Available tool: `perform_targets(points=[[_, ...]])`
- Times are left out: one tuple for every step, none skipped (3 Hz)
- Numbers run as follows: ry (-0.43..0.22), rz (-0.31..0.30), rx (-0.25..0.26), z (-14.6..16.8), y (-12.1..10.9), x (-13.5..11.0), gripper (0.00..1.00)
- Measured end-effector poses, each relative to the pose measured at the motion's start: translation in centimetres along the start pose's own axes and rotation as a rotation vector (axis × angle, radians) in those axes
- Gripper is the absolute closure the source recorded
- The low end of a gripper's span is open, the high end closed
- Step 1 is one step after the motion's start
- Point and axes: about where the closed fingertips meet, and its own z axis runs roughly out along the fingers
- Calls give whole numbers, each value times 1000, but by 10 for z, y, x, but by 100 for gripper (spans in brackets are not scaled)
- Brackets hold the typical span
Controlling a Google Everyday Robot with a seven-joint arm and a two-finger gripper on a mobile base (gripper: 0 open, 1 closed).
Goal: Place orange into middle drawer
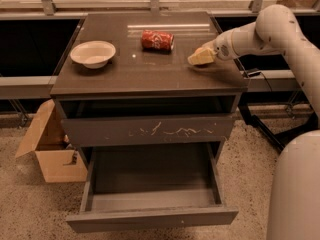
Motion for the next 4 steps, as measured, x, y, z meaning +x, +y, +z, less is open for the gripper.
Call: perform_targets(points=[[-16, -8, -12, 2, 3, -3, 67], [-49, -55, -29, -6, 16, -16, 90], [-93, -148, -68, -28, 47, -40, 100], [-122, -260, -145, -48, 89, -62, 100]])
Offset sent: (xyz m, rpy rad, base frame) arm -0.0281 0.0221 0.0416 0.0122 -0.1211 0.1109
